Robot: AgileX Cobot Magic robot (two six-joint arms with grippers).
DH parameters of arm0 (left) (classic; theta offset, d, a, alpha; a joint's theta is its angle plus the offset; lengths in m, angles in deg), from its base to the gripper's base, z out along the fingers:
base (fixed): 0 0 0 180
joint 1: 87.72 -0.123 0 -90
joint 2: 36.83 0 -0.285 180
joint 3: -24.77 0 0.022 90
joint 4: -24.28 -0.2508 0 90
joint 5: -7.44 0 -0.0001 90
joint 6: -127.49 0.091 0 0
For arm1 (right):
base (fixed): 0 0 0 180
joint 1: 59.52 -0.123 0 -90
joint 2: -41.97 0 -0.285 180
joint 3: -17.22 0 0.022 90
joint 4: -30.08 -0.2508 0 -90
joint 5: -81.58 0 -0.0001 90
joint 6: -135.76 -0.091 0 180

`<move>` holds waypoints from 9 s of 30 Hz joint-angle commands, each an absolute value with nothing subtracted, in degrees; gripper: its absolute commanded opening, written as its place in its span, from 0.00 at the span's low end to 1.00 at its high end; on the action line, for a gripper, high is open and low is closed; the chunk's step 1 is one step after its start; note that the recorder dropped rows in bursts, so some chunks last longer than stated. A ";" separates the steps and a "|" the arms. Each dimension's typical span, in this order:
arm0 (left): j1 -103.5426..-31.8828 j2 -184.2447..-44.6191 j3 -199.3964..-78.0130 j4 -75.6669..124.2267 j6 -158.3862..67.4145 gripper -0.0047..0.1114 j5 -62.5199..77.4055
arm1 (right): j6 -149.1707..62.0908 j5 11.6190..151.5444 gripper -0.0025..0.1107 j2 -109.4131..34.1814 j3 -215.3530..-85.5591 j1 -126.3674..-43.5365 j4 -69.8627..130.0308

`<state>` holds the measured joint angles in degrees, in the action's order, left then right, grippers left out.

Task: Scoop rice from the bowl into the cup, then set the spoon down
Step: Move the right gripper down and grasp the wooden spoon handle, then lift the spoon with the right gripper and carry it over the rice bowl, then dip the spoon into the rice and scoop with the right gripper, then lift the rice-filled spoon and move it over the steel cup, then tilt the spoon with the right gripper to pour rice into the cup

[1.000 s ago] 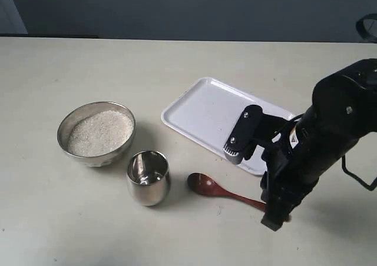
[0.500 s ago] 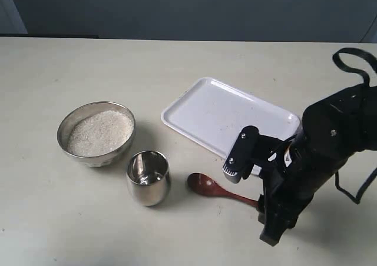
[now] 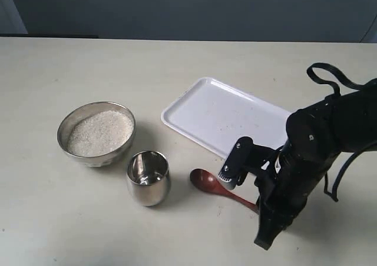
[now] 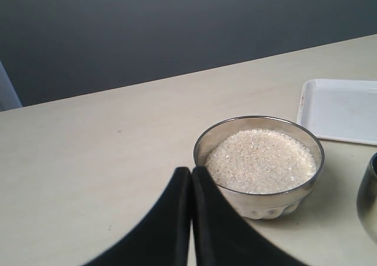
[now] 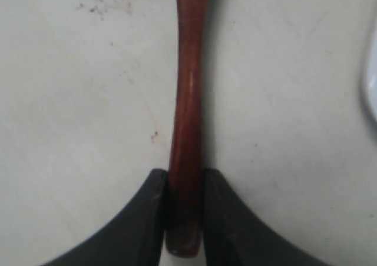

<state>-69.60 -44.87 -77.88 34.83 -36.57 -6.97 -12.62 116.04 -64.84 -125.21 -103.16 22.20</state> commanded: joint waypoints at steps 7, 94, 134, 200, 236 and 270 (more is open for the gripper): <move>-69.33 -44.62 -78.01 34.65 -36.92 0.04 -6.24 | -12.22 117.57 0.02 -65.69 -124.70 -103.26 22.08; -69.33 -44.62 -78.01 34.90 -36.92 0.04 -6.24 | -28.20 117.98 0.02 -87.77 -167.58 -124.30 110.66; -69.33 -44.62 -78.01 34.90 -36.92 0.04 -6.24 | -6.54 133.07 0.02 -88.26 -180.64 -121.80 62.87; -69.33 -44.62 -78.01 34.90 -36.92 0.04 -6.24 | -14.33 148.70 0.02 -63.27 -155.65 -118.95 48.11; -69.33 -44.62 -78.01 34.90 -36.92 0.04 -6.24 | -25.09 139.45 0.02 -62.30 -150.70 -122.91 55.57; -69.33 -44.62 -78.01 34.78 -36.92 0.04 -6.24 | -45.12 138.05 0.02 -59.81 -140.70 -133.72 68.97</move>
<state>-69.60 -44.87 -77.88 34.83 -36.57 -6.97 -41.34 139.33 -60.90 -142.08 -132.41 66.28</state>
